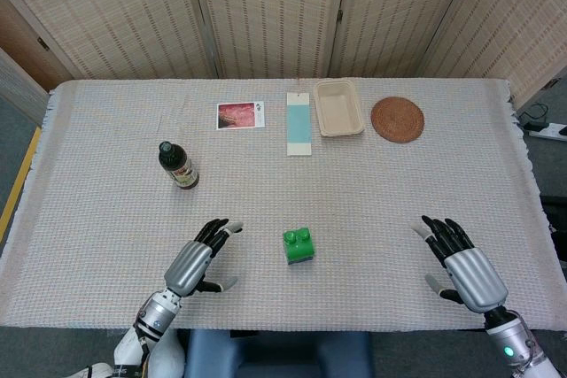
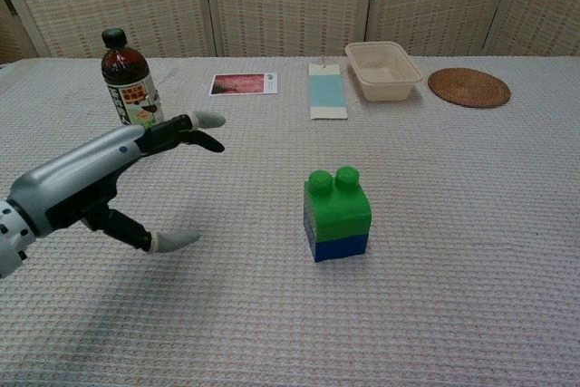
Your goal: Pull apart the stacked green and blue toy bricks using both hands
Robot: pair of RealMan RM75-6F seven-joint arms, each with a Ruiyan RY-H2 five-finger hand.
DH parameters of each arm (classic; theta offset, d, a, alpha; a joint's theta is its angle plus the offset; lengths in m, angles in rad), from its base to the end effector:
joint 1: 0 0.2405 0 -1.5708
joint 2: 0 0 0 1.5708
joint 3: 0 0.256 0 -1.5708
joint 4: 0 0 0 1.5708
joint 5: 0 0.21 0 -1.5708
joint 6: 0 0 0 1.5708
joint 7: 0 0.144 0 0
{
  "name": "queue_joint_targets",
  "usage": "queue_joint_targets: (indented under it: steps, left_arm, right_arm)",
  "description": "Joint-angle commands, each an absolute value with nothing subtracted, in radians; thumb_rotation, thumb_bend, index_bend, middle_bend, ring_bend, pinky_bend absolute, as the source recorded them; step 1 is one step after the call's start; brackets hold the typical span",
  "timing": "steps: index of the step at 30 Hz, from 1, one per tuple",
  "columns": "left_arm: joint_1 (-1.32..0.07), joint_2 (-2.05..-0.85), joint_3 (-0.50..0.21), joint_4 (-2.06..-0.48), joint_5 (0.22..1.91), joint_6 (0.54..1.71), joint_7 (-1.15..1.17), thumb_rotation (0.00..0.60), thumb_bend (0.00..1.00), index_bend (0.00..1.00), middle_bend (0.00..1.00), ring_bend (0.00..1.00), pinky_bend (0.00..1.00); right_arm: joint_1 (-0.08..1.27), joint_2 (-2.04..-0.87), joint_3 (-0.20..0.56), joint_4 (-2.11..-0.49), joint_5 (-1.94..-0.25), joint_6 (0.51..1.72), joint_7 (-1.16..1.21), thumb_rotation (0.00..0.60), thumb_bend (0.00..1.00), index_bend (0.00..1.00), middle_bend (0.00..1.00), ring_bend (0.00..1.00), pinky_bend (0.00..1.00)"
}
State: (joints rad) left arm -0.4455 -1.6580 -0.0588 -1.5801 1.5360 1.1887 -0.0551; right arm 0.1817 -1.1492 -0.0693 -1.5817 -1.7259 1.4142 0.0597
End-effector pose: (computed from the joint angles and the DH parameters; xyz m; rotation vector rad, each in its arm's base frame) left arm -0.1479 0.2355 -0.0364 -1.7509 -1.3110 -1.3909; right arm -0.2825 -0.1781 0.1150 1.7300 -0.9298 0.9946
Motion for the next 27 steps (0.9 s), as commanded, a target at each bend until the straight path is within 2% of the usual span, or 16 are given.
queue_joint_targets:
  steps: [1, 8, 14, 27]
  left_arm:
    - [-0.459, -1.718, -0.086, -1.575, 1.486, 1.168, -0.016, 0.6, 0.29, 0.05, 0.2, 0.0, 0.0]
    - [-0.481, -1.78, -0.121, -1.53, 1.428, 1.145, -0.007, 0.6, 0.29, 0.07, 0.26, 0.0, 0.0]
    - [-0.506, -1.816, -0.145, -1.504, 1.381, 1.104, -0.025, 0.6, 0.29, 0.08, 0.26, 0.0, 0.0]
    - [-0.576, -1.965, -0.204, -1.323, 1.348, 1.079, -0.056, 0.6, 0.29, 0.1, 0.26, 0.0, 0.0]
  right_arm:
    - [0.18, -1.144, -0.068, -1.583, -1.727, 1.422, 0.07, 0.6, 0.38, 0.0, 0.0, 0.0, 0.0]
    - [0.173, -1.134, -0.055, -1.571, -1.705, 1.437, 0.09, 0.6, 0.38, 0.0, 0.0, 0.0, 0.0]
    - [0.18, -1.12, -0.052, -1.568, -1.699, 1.431, 0.143, 0.6, 0.38, 0.0, 0.0, 0.0, 0.0]
    - [0.186, -1.1, -0.047, -1.561, -1.689, 1.426, 0.206, 0.6, 0.38, 0.0, 0.0, 0.0, 0.0]
